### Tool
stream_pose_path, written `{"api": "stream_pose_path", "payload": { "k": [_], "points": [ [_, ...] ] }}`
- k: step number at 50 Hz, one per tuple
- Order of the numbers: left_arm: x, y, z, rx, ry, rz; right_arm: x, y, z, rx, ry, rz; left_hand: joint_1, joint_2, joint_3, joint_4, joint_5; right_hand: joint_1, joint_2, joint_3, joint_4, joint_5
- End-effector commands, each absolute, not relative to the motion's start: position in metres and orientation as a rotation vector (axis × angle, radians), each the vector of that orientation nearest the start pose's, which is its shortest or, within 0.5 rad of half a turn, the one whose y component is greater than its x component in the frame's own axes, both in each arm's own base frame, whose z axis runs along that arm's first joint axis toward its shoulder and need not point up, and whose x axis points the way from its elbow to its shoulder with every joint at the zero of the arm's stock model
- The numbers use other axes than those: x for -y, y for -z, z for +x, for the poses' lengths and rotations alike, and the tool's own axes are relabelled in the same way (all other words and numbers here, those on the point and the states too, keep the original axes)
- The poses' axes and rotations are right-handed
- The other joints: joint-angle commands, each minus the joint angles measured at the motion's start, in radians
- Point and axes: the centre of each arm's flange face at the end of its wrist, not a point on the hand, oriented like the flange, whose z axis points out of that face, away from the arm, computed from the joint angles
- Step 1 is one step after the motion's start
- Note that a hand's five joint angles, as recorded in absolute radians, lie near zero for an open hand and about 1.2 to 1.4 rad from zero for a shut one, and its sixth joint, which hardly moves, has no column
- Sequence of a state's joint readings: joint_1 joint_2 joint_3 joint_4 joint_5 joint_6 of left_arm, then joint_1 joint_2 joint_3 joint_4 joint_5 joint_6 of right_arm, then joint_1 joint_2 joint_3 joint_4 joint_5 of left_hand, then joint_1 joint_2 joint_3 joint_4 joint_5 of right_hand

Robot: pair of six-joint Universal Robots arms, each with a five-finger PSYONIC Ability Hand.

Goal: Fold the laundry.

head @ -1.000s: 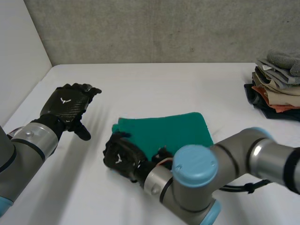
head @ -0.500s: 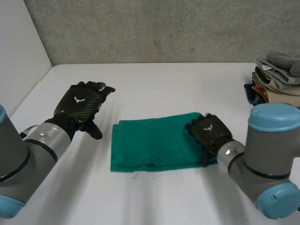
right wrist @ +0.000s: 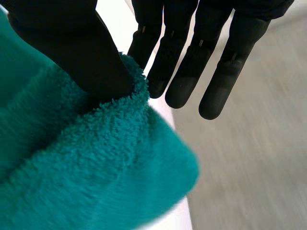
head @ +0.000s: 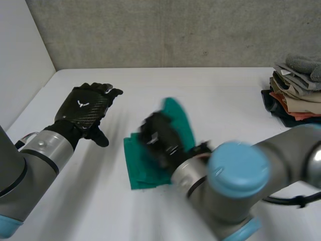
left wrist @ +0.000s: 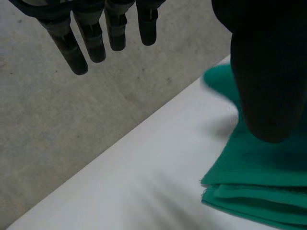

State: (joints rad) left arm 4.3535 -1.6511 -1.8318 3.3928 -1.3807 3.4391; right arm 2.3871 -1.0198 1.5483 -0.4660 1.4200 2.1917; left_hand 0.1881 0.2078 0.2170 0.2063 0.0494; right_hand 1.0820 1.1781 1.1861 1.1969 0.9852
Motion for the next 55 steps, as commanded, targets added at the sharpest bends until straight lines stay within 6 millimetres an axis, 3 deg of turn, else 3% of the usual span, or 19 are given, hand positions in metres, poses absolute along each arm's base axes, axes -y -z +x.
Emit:
{"api": "stream_pose_path", "payload": {
  "k": [1, 3, 4, 5, 7, 8, 9, 12, 14, 18, 20, 22, 29, 33, 39, 43, 46, 49, 55],
  "points": [
    [0.232, -0.229, -0.243, -2.259, 2.222, 0.977, 0.132, -0.120, 0.408, -1.187, 1.925, -1.937, 0.002, -0.018, -0.027, -0.016, -0.034, 0.166, 0.070, 0.062, 0.051, 0.088],
    [0.235, -0.231, -0.242, -2.258, 2.233, 0.951, 0.135, -0.124, 0.407, -1.225, 1.905, -1.873, 0.005, -0.015, -0.024, -0.013, -0.031, 0.055, -0.041, -0.049, -0.060, -0.023],
    [0.236, -0.232, -0.242, -2.257, 2.239, 0.934, 0.135, -0.126, 0.407, -1.245, 1.895, -1.843, 0.008, -0.012, -0.021, -0.010, -0.028, -0.112, -0.208, -0.216, -0.227, -0.189],
    [0.237, -0.234, -0.241, -2.258, 2.244, 0.914, 0.137, -0.131, 0.406, -1.302, 1.870, -1.756, 0.008, -0.012, -0.021, -0.010, -0.028, -0.604, -0.701, -0.709, -0.719, -0.682],
    [0.240, -0.238, -0.241, -2.267, 2.271, 0.844, 0.147, -0.142, 0.403, -1.375, 1.860, -1.633, 0.008, -0.012, -0.021, -0.010, -0.028, -0.867, -0.963, -0.971, -0.982, -0.945],
    [0.241, -0.242, -0.242, -2.265, 2.290, 0.827, 0.154, -0.150, 0.400, -1.408, 1.863, -1.564, 0.008, -0.012, -0.021, -0.010, -0.028, -0.877, -0.973, -0.981, -0.991, -0.954],
    [0.243, -0.243, -0.243, -2.271, 2.299, 0.811, 0.174, -0.169, 0.389, -1.493, 1.880, -1.403, 0.008, -0.012, -0.021, -0.010, -0.028, -0.907, -1.004, -1.012, -1.022, -0.985],
    [0.250, -0.249, -0.250, -2.284, 2.343, 0.777, 0.204, -0.193, 0.368, -1.622, 1.877, -1.164, 0.008, -0.012, -0.021, -0.010, -0.028, -0.907, -1.004, -1.012, -1.022, -0.985],
    [0.250, -0.242, -0.266, -2.335, 2.347, 0.815, 0.221, -0.207, 0.350, -1.724, 1.827, -1.002, 0.008, -0.012, -0.021, -0.010, -0.028, -0.907, -1.004, -1.012, -1.022, -0.985],
    [0.232, -0.228, -0.311, -2.415, 2.347, 0.967, 0.236, -0.215, 0.334, -1.862, 1.725, -0.884, 0.014, -0.006, -0.015, -0.005, -0.022, -0.907, -1.004, -1.012, -1.022, -0.985],
    [0.225, -0.220, -0.324, -2.442, 2.314, 1.004, 0.239, -0.214, 0.332, -1.913, 1.684, -0.873, 0.025, 0.006, -0.004, 0.007, -0.010, -0.907, -1.004, -1.012, -1.022, -0.985],
    [0.222, -0.205, -0.334, -2.477, 2.231, 0.986, 0.243, -0.198, 0.332, -2.000, 1.588, -0.891, 0.028, 0.009, -0.001, 0.010, -0.007, -0.907, -1.004, -1.012, -1.022, -0.985],
    [0.218, -0.145, -0.333, -2.535, 1.848, 0.848, 0.253, -0.159, 0.341, -2.141, 1.368, -0.939, 0.011, -0.009, -0.018, -0.007, -0.025, -0.907, -1.004, -1.012, -1.022, -0.985],
    [0.211, -0.127, -0.327, -2.552, 1.720, 0.878, 0.257, -0.139, 0.344, -2.180, 1.312, -0.969, 0.014, -0.006, -0.015, -0.005, -0.022, -0.907, -1.004, -1.012, -1.022, -0.985],
    [0.209, -0.123, -0.319, -2.561, 1.673, 0.872, 0.259, -0.127, 0.345, -2.190, 1.350, -1.114, 0.020, 0.000, -0.009, 0.001, -0.016, -0.891, -0.988, -0.995, -1.006, -0.969],
    [0.218, -0.139, -0.313, -2.534, 1.722, 0.841, 0.264, -0.144, 0.342, -2.189, 1.496, -1.209, 0.034, 0.015, 0.005, 0.016, -0.002, -0.877, -0.973, -0.981, -0.992, -0.954],
    [0.225, -0.169, -0.317, -2.454, 1.844, 0.911, 0.263, -0.178, 0.338, -2.141, 1.694, -1.169, 0.025, 0.006, -0.003, 0.007, -0.010, -0.882, -0.979, -0.987, -0.997, -0.960],
    [0.236, -0.208, -0.323, -2.370, 2.029, 0.996, 0.247, -0.182, 0.339, -2.065, 1.758, -1.174, 0.025, 0.006, -0.004, 0.007, -0.010, -0.885, -0.982, -0.990, -1.000, -0.963],
    [0.244, -0.259, -0.334, -2.276, 2.302, 1.173, 0.203, -0.175, 0.344, -1.919, 1.809, -1.227, 0.043, 0.023, 0.014, 0.025, 0.007, -0.894, -0.990, -0.998, -1.009, -0.972]
  ]
}}
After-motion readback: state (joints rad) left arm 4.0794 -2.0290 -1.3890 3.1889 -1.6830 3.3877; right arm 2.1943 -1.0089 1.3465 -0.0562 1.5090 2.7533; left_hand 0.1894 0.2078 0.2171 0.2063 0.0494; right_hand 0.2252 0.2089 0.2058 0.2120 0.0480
